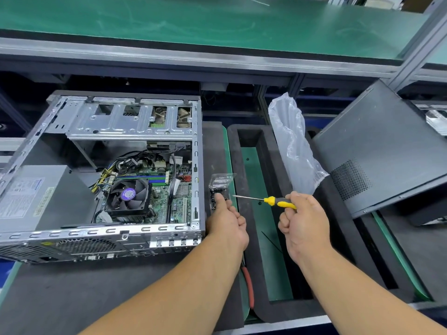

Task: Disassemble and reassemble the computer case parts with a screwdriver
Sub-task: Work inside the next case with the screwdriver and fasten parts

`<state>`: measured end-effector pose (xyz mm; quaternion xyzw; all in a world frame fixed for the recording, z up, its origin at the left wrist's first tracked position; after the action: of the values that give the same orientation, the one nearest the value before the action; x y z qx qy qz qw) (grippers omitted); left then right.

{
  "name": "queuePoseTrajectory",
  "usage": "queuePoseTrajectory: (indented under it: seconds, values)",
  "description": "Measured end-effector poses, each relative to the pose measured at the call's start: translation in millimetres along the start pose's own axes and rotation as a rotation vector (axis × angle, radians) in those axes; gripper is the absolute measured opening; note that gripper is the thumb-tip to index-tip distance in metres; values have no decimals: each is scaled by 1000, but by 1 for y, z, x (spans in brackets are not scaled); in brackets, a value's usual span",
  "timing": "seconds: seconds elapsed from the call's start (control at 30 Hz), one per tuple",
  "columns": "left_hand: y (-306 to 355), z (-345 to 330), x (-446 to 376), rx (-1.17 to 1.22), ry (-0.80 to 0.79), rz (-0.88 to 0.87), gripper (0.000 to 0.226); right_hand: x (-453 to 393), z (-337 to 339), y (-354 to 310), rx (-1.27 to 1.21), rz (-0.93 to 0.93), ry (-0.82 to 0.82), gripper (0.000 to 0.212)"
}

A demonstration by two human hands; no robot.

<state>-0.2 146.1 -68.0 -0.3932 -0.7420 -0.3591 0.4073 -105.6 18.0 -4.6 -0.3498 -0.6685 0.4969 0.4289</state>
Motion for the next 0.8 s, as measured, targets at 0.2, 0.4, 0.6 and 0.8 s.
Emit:
queuePoseTrajectory:
  seconds: [0.2,0.4,0.6,0.8]
  values:
    - [-8,2,18,-69,-54,50,38,13,10,8,-60,-74,-18,16]
    - [-22,38,62,-459,-162,99,34,52,30,15,-117,-283,-215,15]
    - [-5,49,107,-582,-378,170,23,103,23,10,-188,-419,-444,15]
    - [7,42,156,-600,-559,219,25,139,1,-20,-177,-316,-508,15]
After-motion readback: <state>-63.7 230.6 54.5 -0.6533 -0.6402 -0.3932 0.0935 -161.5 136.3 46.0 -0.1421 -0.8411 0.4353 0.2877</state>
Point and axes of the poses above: each hand's wrist, its own x-axis away from the middle knuckle, its own z-axis out of the back of the hand, y = z × x, the point moved 7 cm from there along -x, towards the middle knuckle, and after that the axes turned 8 degrees about z, right-handed, at the moved point
